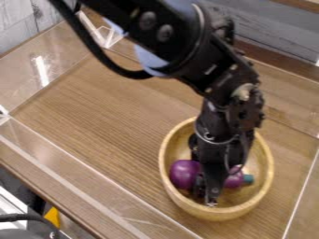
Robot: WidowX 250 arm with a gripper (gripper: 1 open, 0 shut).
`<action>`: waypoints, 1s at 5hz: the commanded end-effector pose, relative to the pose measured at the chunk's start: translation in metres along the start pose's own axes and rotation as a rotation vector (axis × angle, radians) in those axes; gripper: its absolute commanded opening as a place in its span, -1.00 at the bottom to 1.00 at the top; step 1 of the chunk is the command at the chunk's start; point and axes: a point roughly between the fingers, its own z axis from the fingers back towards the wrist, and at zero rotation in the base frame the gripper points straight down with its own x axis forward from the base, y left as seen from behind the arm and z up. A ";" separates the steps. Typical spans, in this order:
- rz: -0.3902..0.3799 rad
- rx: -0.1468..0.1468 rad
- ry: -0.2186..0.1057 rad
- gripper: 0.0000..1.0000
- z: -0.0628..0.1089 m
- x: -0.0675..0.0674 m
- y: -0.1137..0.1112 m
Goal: Remove the purple eggplant from inside the brown bowl and put it on the table
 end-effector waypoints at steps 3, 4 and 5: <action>0.075 0.018 0.006 -1.00 0.011 0.000 -0.002; 0.086 0.017 0.010 -1.00 0.006 0.004 -0.005; 0.093 0.013 0.018 -1.00 0.006 -0.001 -0.009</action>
